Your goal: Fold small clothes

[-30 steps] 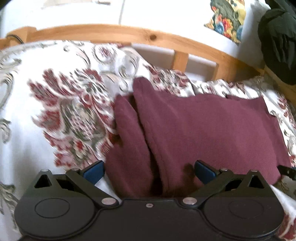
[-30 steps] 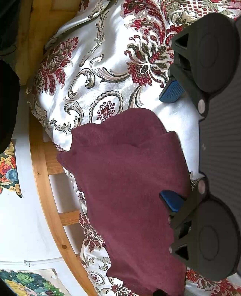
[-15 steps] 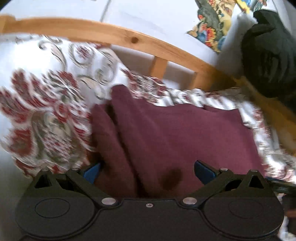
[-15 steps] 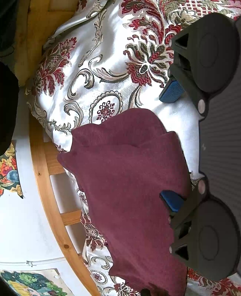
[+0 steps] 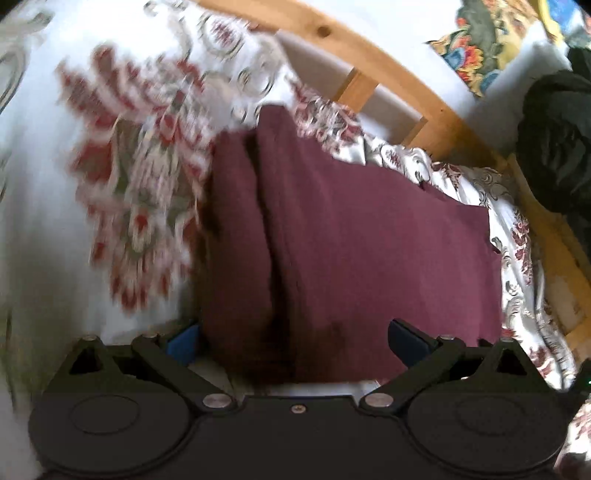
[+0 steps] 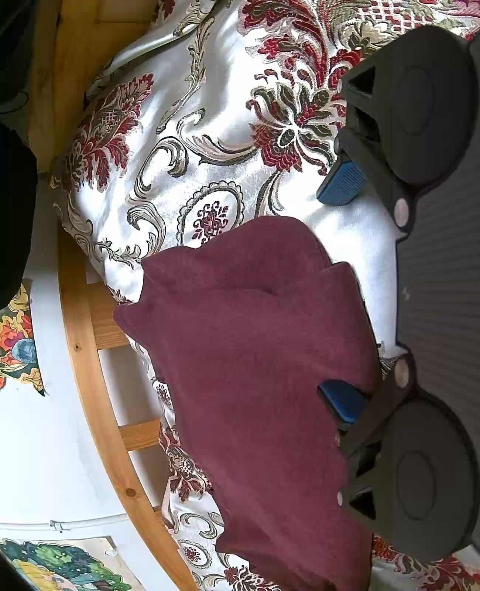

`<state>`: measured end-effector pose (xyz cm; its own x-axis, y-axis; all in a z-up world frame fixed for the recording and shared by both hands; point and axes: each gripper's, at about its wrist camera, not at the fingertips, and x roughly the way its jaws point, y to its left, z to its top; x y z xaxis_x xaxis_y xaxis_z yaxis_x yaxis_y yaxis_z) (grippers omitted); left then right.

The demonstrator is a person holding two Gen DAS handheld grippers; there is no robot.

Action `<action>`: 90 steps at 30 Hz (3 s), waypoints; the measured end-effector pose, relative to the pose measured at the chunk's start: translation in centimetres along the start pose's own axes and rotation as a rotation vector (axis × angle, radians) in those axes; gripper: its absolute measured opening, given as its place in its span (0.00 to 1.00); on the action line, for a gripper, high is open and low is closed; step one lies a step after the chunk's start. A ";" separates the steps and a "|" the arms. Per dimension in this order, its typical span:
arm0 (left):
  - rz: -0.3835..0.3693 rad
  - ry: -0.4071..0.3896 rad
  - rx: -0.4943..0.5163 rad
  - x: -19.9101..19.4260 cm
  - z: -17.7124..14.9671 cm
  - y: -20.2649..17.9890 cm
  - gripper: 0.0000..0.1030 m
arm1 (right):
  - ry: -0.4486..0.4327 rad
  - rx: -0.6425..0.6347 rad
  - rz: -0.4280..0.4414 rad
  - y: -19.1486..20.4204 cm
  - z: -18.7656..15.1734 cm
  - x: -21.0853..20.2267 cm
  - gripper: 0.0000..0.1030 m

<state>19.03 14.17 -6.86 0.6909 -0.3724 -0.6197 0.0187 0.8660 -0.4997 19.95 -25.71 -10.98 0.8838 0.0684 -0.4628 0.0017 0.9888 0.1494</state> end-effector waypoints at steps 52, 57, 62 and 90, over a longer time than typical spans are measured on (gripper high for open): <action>-0.170 -0.140 -0.315 2.4 -3.3 0.2 0.99 | -0.057 -0.262 0.087 11.5 1.1 4.0 0.99; -0.160 -0.150 -0.327 2.2 -3.2 0.2 0.95 | -0.061 -0.259 0.091 11.3 1.1 3.9 0.99; -0.128 -0.182 -0.267 1.9 -3.2 -0.3 0.87 | -0.066 -0.268 0.086 11.4 1.0 3.8 0.99; 0.026 -0.405 -0.066 -0.6 -0.7 -6.4 0.17 | -0.060 -0.020 0.188 4.2 1.6 0.1 1.00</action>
<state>17.97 8.58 -3.69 0.9193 -0.1778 -0.3511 -0.0400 0.8453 -0.5328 20.82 -21.79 -9.05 0.8939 0.2443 -0.3757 -0.1742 0.9619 0.2109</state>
